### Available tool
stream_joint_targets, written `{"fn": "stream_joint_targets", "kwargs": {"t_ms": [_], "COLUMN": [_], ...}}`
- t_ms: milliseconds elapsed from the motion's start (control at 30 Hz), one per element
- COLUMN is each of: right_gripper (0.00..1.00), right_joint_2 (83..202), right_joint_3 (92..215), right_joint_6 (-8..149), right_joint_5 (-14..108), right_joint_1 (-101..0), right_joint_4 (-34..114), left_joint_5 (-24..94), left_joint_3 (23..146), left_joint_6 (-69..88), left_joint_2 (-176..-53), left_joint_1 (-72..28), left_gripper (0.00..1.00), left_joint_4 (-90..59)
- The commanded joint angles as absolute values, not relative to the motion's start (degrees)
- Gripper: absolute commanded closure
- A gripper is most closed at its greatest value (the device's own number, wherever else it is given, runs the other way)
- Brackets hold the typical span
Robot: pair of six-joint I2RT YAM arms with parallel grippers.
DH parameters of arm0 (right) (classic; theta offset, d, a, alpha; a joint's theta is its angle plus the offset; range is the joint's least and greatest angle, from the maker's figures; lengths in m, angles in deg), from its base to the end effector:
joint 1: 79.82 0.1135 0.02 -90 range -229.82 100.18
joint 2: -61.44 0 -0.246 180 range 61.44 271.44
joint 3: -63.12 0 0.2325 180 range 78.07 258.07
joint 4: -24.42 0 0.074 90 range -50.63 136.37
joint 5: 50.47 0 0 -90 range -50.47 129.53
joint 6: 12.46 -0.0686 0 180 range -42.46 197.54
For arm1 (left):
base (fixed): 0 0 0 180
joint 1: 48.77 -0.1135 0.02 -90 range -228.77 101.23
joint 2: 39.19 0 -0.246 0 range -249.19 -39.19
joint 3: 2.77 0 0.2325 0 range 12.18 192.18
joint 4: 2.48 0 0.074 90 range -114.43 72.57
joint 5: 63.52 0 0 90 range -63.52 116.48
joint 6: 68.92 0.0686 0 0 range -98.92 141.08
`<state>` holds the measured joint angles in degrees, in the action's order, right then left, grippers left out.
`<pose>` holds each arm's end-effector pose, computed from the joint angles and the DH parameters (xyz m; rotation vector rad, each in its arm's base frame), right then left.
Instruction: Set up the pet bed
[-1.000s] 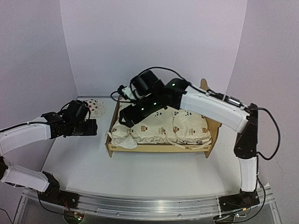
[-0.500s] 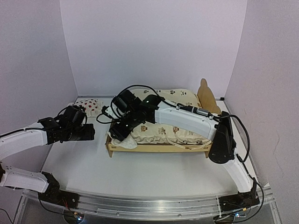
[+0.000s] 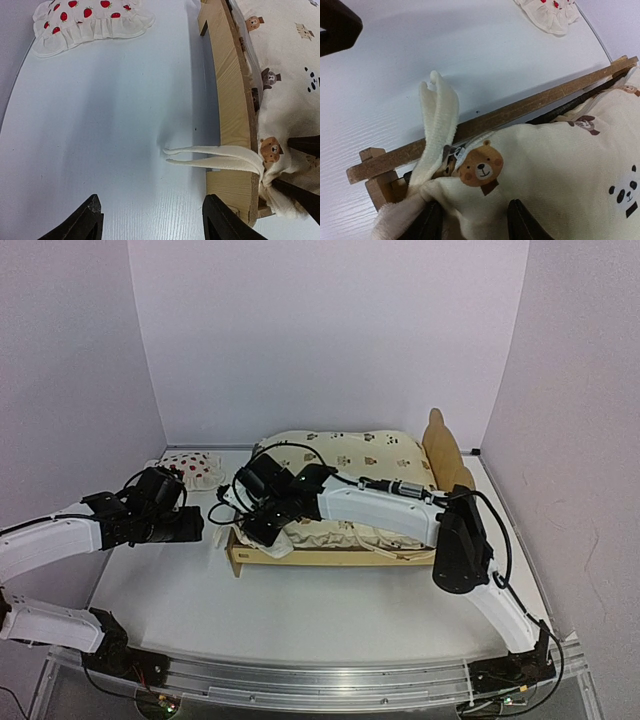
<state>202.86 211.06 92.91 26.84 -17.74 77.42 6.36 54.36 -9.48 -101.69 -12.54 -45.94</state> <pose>0.2663 0.4704 0.1911 -1.3936 1.9053 0.1324 0.1987 -0.1163 0.2058 -0.0402 2.3597 -0.1380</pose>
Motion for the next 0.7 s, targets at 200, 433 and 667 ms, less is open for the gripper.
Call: {"fn": "stream_joint_targets", "kwargs": {"t_ms": [200, 433, 667], "right_gripper": [0.99, 1.00, 1.00], "right_joint_2": [200.17, 193.28, 184.77], "right_joint_3": [206.02, 201.42, 195.98], "right_joint_6": [97.41, 98.99, 100.23], "right_joint_5": [23.53, 21.20, 15.08], "right_joint_1": [-17.34, -17.41, -18.97], "right_joint_4": [70.70, 66.93, 61.59], "left_joint_5": [6.40, 8.84, 16.13], "left_joint_3": [55.09, 55.96, 57.59], "left_joint_6": [-10.15, -8.60, -4.26], "left_joint_2": [-100.59, -100.95, -101.69], "left_joint_1": [-12.38, -12.38, -12.31], "left_gripper": [0.32, 0.33, 0.35], "left_joint_4": [-45.42, -44.38, -40.50]}}
